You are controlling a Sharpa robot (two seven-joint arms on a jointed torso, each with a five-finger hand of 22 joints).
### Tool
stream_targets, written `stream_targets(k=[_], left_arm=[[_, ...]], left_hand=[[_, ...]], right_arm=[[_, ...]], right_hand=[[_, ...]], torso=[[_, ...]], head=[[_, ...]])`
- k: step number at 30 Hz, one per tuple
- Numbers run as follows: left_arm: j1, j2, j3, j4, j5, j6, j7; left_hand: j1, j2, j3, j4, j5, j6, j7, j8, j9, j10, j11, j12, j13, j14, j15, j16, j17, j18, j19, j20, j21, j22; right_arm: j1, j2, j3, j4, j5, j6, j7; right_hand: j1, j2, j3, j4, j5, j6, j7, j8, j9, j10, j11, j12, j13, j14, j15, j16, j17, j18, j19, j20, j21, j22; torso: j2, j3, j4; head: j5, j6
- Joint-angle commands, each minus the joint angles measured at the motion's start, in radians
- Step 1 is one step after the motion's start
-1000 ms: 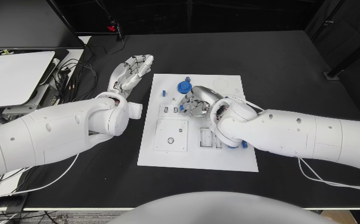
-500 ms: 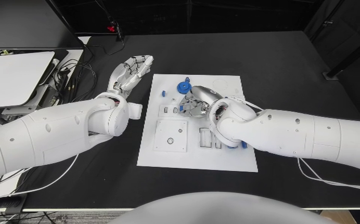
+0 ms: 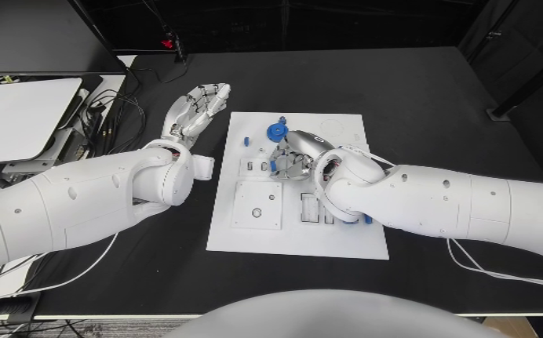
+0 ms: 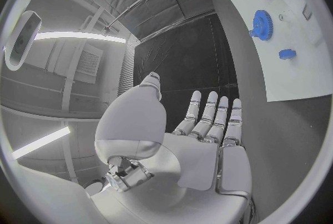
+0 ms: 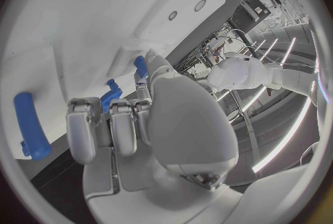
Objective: Assemble the parts on the task board
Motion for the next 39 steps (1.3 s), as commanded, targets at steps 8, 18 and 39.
stream_targets(k=[8,18,39], left_arm=[[0.002,-0.005,0.001,0.004,-0.002,0.007,0.267],[0.002,0.002,0.001,-0.003,-0.017,0.014,0.25],[0.076,-0.091,0.002,0.076,-0.699,0.114,-0.262]], left_hand=[[0.001,0.008,0.005,-0.003,0.006,0.005,0.152,0.006,-0.001,0.001,0.004,0.005,-0.001,0.003,0.006,0.002,0.001,-0.016,0.002,0.007,0.004,0.001],[0.012,0.002,0.0,-0.004,0.006,0.011,0.154,0.007,-0.002,0.012,0.011,0.012,-0.001,0.026,0.018,0.026,0.004,-0.014,0.045,0.027,0.037,0.036],[0.003,-0.027,-0.048,-0.003,0.027,0.142,0.007,0.038,0.004,1.015,-0.183,0.464,0.448,1.028,-0.223,0.325,0.188,0.075,0.803,-0.122,0.535,0.296]], right_arm=[[0.001,0.001,0.001,0.003,-0.071,-0.035,0.026],[0.001,-0.008,0.001,0.016,-0.089,-0.144,0.067],[0.09,-0.337,0.002,0.224,0.894,-0.25,0.6]], right_hand=[[-0.021,-0.035,-0.056,0.054,-0.049,-0.05,0.013,-0.006,-0.002,0.104,0.009,0.003,0.263,0.108,0.009,0.002,0.263,-0.007,0.104,0.009,0.003,0.263],[-0.079,-0.04,-0.08,0.055,-0.064,-0.115,0.044,-0.009,-0.004,0.104,0.035,0.003,0.263,0.108,0.027,0.002,0.263,-0.007,0.104,0.023,0.003,0.263],[-0.18,0.088,-0.14,0.046,0.038,-0.096,0.052,0.05,0.017,0.104,0.042,0.003,0.263,0.108,0.041,0.002,0.263,-0.005,0.096,0.041,-0.005,0.259]], torso=[[0.0,0.0002,0.0007],[-0.001,0.0014,-0.0007],[-0.006,0.0015,-0.0012]], head=[[0.0,0.0],[-0.001,0.003],[0.02,-0.011]])
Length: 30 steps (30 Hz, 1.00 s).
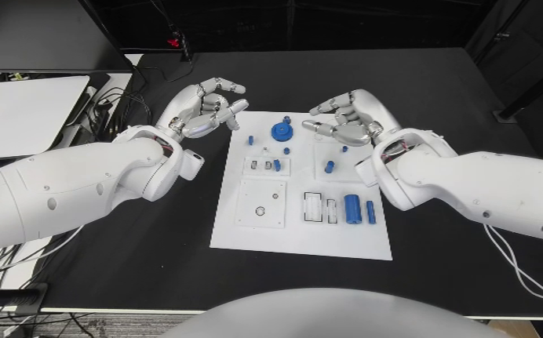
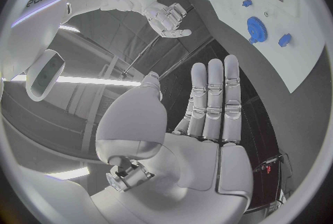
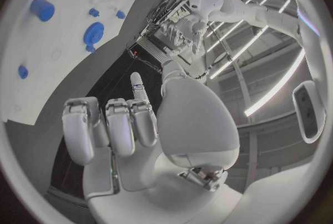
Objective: Assemble the parts on the task board
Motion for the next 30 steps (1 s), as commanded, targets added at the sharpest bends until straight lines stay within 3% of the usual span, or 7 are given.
stream_targets(k=[1,4,6,13,18,22,30], left_arm=[[0.023,-0.003,0.001,0.02,-0.201,0.084,-0.198],[0.048,-0.004,0.002,0.035,-0.25,0.144,-0.303],[0.064,0.001,0.002,0.039,-0.27,0.199,-0.374],[0.098,0.048,0.002,0.014,-0.294,0.385,-0.576],[0.106,0.089,0.002,-0.028,-0.298,0.537,-0.734],[0.107,0.116,0.002,-0.054,-0.299,0.631,-0.81],[0.105,0.162,0.002,-0.084,-0.299,0.715,-0.878]], left_hand=[[0.006,-0.009,0.003,-0.003,0.013,0.051,-0.005,-0.011,-0.002,0.254,-0.031,0.31,0.603,0.207,-0.044,0.204,0.321,0.0,0.108,-0.042,0.163,0.129],[0.011,-0.016,-0.011,-0.004,-0.002,0.131,-0.027,-0.083,-0.005,0.385,-0.038,0.557,1.2,0.396,-0.034,0.521,1.028,-0.094,0.284,-0.035,0.641,0.653],[0.016,-0.012,-0.007,-0.002,0.031,0.167,-0.002,-0.083,0.006,0.431,-0.019,0.587,1.335,0.527,-0.03,0.586,1.36,-0.118,0.404,-0.052,0.787,0.844],[-0.035,-0.037,0.009,-0.002,-0.006,0.268,-0.002,-0.058,0.042,0.431,-0.011,0.587,1.335,0.527,-0.012,0.586,1.36,-0.171,0.598,-0.026,0.937,1.058],[-0.135,0.084,0.0,-0.005,-0.037,0.228,-0.006,0.027,0.107,0.431,-0.016,0.587,1.335,0.527,-0.016,0.586,1.36,-0.171,0.598,-0.025,0.937,1.058],[-0.133,0.149,-0.001,-0.006,-0.104,0.178,0.001,0.022,0.119,0.431,-0.008,0.587,1.335,0.527,-0.012,0.586,1.36,-0.171,0.598,-0.021,0.937,1.058],[-0.088,0.235,-0.009,-0.005,-0.185,0.219,-0.014,0.085,0.178,0.431,-0.019,0.587,1.335,0.527,-0.017,0.586,1.36,-0.171,0.598,-0.02,0.937,1.058]], right_arm=[[0.006,-0.038,-0.001,0.01,0.382,0.045,0.196],[0.009,-0.074,-0.001,0.009,0.442,0.076,0.22],[0.01,-0.094,-0.001,0.009,0.47,0.093,0.231],[0.012,-0.13,-0.003,0.003,0.504,0.13,0.241],[0.011,-0.135,-0.003,-0.007,0.484,0.141,0.221],[0.011,-0.134,-0.004,-0.015,0.472,0.149,0.205],[0.011,-0.126,-0.005,-0.038,0.466,0.162,0.191]], right_hand=[[-0.019,0.03,-0.022,0.0,-0.001,-0.022,0.002,0.005,-0.001,0.107,-0.003,0.003,0.263,0.104,-0.005,0.002,0.263,-0.002,0.089,-0.001,-0.011,0.256],[-0.038,0.044,-0.046,0.001,0.005,-0.034,0.003,0.014,0.0,0.107,-0.002,0.003,0.263,0.104,-0.004,0.002,0.263,0.004,0.07,0.0,-0.03,0.246],[-0.043,0.048,-0.054,0.001,0.009,-0.038,0.003,0.017,0.0,0.107,-0.002,0.003,0.263,0.104,-0.004,0.002,0.263,0.005,0.068,0.0,-0.032,0.245],[-0.049,0.05,-0.067,0.001,0.003,-0.035,0.001,0.029,0.003,0.107,-0.004,0.003,0.263,0.104,-0.005,0.002,0.263,0.008,0.06,0.0,-0.04,0.241],[-0.047,0.052,-0.079,0.001,-0.019,-0.036,-0.001,0.04,0.005,0.107,-0.007,0.003,0.263,0.104,-0.007,0.002,0.263,0.014,0.041,-0.002,-0.06,0.231],[-0.048,0.051,-0.083,0.001,-0.024,-0.038,-0.002,0.042,0.006,0.107,-0.007,0.003,0.263,0.104,-0.008,0.002,0.263,0.015,0.039,-0.002,-0.061,0.231],[-0.047,0.053,-0.088,0.001,-0.028,-0.061,0.003,0.038,0.002,0.107,-0.004,0.003,0.263,0.104,-0.007,0.002,0.263,0.015,0.039,-0.002,-0.062,0.231]], torso=[[-0.001,-0.0008,-0.0051],[0.0,0.0004,-0.0079],[0.0,0.0013,-0.0058],[0.003,-0.0003,-0.0041],[0.003,-0.0016,-0.0148],[0.003,-0.0014,-0.0127],[0.002,-0.0015,-0.011]], head=[[0.004,-0.005],[0.008,-0.008],[0.005,-0.009],[0.002,-0.007],[0.001,-0.004],[-0.001,-0.003],[-0.003,-0.001]])
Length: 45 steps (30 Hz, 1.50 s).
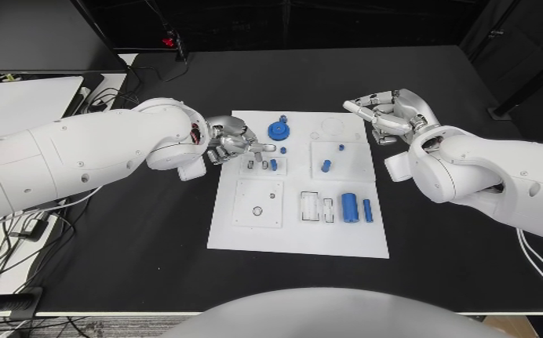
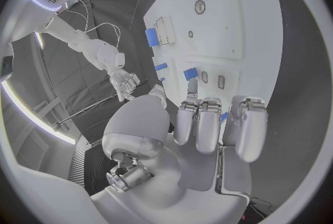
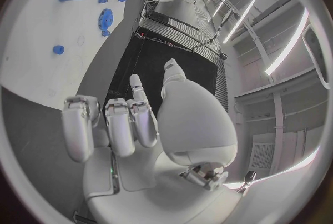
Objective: Assemble the parts on the task board
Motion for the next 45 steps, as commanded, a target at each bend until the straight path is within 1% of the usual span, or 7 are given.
stream_targets(k=[1,7,8,10,13,29,45], left_arm=[[0.0,0.017,0.001,-0.01,-0.012,0.096,-0.093],[-0.003,0.044,0.001,-0.021,-0.012,0.096,-0.141],[-0.003,0.048,0.001,-0.023,-0.013,0.088,-0.147],[-0.004,0.057,0.001,-0.024,-0.017,0.068,-0.161],[-0.005,0.067,0.001,-0.023,-0.021,0.041,-0.177],[-0.009,0.119,0.001,-0.047,-0.032,-0.056,-0.226],[-0.012,0.141,0.001,-0.058,-0.066,-0.006,-0.281]], left_hand=[[0.018,0.022,-0.019,0.0,-0.013,0.021,-0.014,0.049,0.048,0.105,-0.015,0.003,0.263,0.105,-0.008,0.001,0.263,-0.014,0.106,-0.004,0.003,0.263],[0.037,0.017,-0.061,-0.001,0.0,0.02,-0.028,0.104,0.12,0.105,-0.03,0.003,0.263,0.105,-0.022,0.001,0.263,-0.014,0.106,-0.017,0.003,0.263],[0.038,0.016,-0.065,0.0,0.01,0.02,-0.029,0.106,0.126,0.105,-0.031,0.003,0.263,0.105,-0.023,0.001,0.263,-0.014,0.106,-0.018,0.003,0.263],[0.06,0.019,-0.071,0.0,0.079,0.032,-0.039,0.117,0.149,0.105,-0.037,0.003,0.263,0.105,-0.03,0.001,0.263,-0.014,0.106,-0.024,0.003,0.263],[0.059,0.021,-0.083,0.001,0.095,0.043,-0.043,0.121,0.165,0.105,-0.043,0.003,0.263,0.105,-0.034,0.001,0.263,-0.014,0.106,-0.028,0.003,0.263],[0.059,0.029,-0.11,0.0,0.102,0.079,-0.058,0.127,0.204,0.105,-0.057,0.003,0.263,0.105,-0.046,0.001,0.263,-0.014,0.106,-0.039,0.003,0.263],[0.023,0.039,-0.157,0.001,0.075,0.102,-0.066,0.108,0.239,0.105,-0.066,0.003,0.263,0.105,-0.056,0.001,0.263,-0.014,0.106,-0.049,0.003,0.263]], right_arm=[[0.001,0.002,0.0,-0.006,-0.001,0.03,-0.011],[0.0,0.007,0.0,-0.019,-0.002,0.037,-0.017],[0.0,0.008,-0.001,-0.02,-0.002,0.038,-0.018],[0.0,0.011,-0.001,-0.024,-0.002,0.039,-0.02],[-0.001,0.014,-0.001,-0.027,-0.002,0.039,-0.026],[-0.005,0.021,-0.004,-0.038,-0.013,0.039,-0.061],[-0.009,0.027,-0.007,-0.042,-0.029,0.037,-0.08]], right_hand=[[-0.004,0.004,-0.005,0.0,-0.006,-0.006,-0.001,0.003,-0.001,0.106,-0.003,0.003,0.263,0.104,-0.006,0.002,0.263,0.015,0.04,-0.002,-0.003,0.231],[-0.004,0.005,-0.005,0.001,-0.005,-0.007,-0.001,0.003,-0.001,0.106,-0.003,0.003,0.263,0.104,-0.006,0.002,0.263,0.014,0.041,-0.002,-0.002,0.232],[-0.004,0.005,-0.005,0.001,-0.005,-0.007,-0.001,0.003,-0.001,0.106,-0.003,0.003,0.263,0.104,-0.006,0.002,0.263,0.014,0.041,-0.002,-0.002,0.232],[-0.004,0.005,-0.005,0.001,-0.005,-0.007,-0.001,0.003,-0.001,0.106,-0.003,0.003,0.263,0.104,-0.006,0.002,0.263,0.014,0.041,-0.002,-0.002,0.232],[-0.004,0.005,-0.005,0.001,-0.005,-0.007,-0.001,0.003,-0.001,0.106,-0.003,0.003,0.263,0.104,-0.006,0.002,0.263,0.014,0.041,-0.002,-0.002,0.232],[-0.005,0.007,-0.006,0.001,-0.003,-0.009,-0.001,0.005,-0.001,0.106,-0.003,0.003,0.263,0.104,-0.006,0.002,0.263,0.017,0.034,-0.002,-0.009,0.228],[-0.005,0.011,-0.007,0.001,0.002,-0.011,0.0,0.008,-0.001,0.106,-0.002,0.003,0.263,0.104,-0.005,0.002,0.263,0.017,0.033,-0.002,-0.01,0.228]], torso=[[-0.001,0.0008,0.0034],[-0.001,-0.0005,0.0029],[-0.001,-0.0002,0.0028],[-0.001,0.0003,0.0035],[-0.001,-0.0008,0.0038],[-0.001,-0.0001,0.0025],[-0.001,0.0016,0.0041]], head=[[-0.003,-0.001],[-0.005,-0.002],[-0.004,-0.002],[-0.005,-0.001],[-0.007,-0.001],[-0.008,-0.001],[-0.007,-0.006]])
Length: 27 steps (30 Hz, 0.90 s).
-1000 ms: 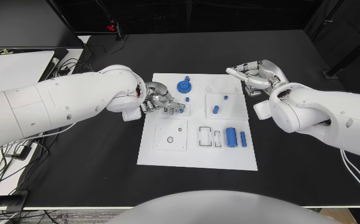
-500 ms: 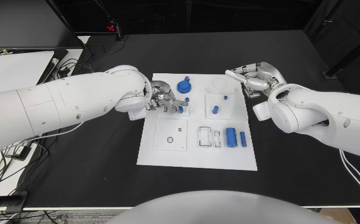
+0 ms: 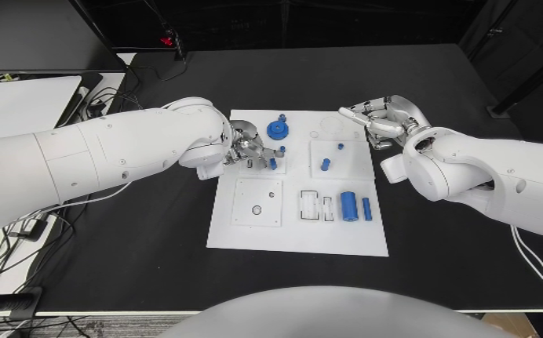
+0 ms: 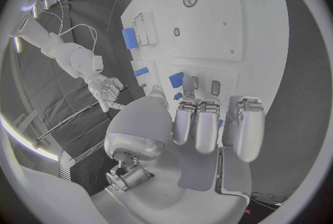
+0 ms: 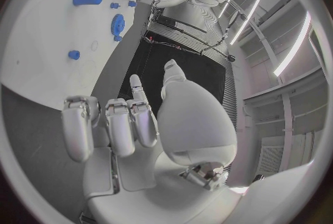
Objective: Assemble the parts on the task board
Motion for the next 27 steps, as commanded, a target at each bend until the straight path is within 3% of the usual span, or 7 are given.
stream_targets(k=[1,9,16,27], left_arm=[[0.0,0.003,0.001,0.001,-0.022,0.032,-0.032],[-0.001,0.018,0.001,-0.012,-0.024,0.05,-0.028],[-0.002,0.029,0.001,-0.023,-0.025,0.057,-0.026],[-0.003,0.048,0.001,-0.043,-0.025,0.061,-0.019]], left_hand=[[-0.011,-0.001,-0.008,0.0,-0.006,0.008,0.001,-0.006,0.004,0.104,-0.008,0.003,0.263,0.103,-0.007,0.001,0.263,-0.014,0.104,-0.008,0.003,0.263],[-0.021,0.001,-0.02,0.0,-0.009,0.015,-0.001,-0.011,0.012,0.104,-0.01,0.003,0.263,0.103,-0.009,0.001,0.263,-0.014,0.104,-0.01,0.003,0.263],[-0.021,0.007,-0.021,-0.001,-0.009,0.02,-0.002,-0.012,0.017,0.104,-0.011,0.003,0.263,0.103,-0.01,0.001,0.263,-0.014,0.104,-0.01,0.003,0.263],[0.014,0.031,-0.017,-0.003,0.019,0.028,-0.008,-0.028,0.04,0.104,-0.016,0.003,0.263,0.103,-0.015,0.001,0.263,-0.014,0.104,-0.015,0.003,0.263]], right_arm=[[0.001,0.002,0.0,0.001,-0.016,0.005,-0.008],[0.0,0.003,0.0,-0.002,-0.021,0.004,-0.017],[-0.003,0.004,-0.001,-0.002,-0.034,0.005,-0.024],[-0.004,0.007,-0.001,-0.004,-0.037,0.006,-0.03]], right_hand=[[-0.001,0.007,-0.007,0.001,0.002,-0.008,0.003,0.007,-0.001,0.106,-0.002,0.003,0.263,0.104,-0.005,0.002,0.263,0.017,0.033,-0.002,-0.004,0.228],[-0.001,0.008,-0.007,0.0,0.004,-0.009,0.003,0.008,-0.001,0.106,-0.002,0.003,0.263,0.104,-0.005,0.002,0.263,0.017,0.034,-0.001,-0.004,0.228],[-0.001,0.008,-0.007,0.0,0.004,-0.009,0.003,0.008,-0.001,0.106,-0.002,0.003,0.263,0.104,-0.005,0.002,0.263,0.017,0.034,-0.001,-0.004,0.228],[0.0,0.009,-0.008,0.0,0.007,-0.01,0.003,0.009,0.0,0.106,-0.002,0.003,0.263,0.104,-0.005,0.002,0.263,0.017,0.033,-0.001,-0.004,0.228]], torso=[[0.0,0.0001,0.0006],[0.0,-0.0015,-0.0005],[0.0,-0.0008,-0.0003],[0.0,-0.0003,-0.0004]], head=[[0.0,-0.001],[-0.004,-0.001],[-0.003,-0.003],[0.002,-0.006]])
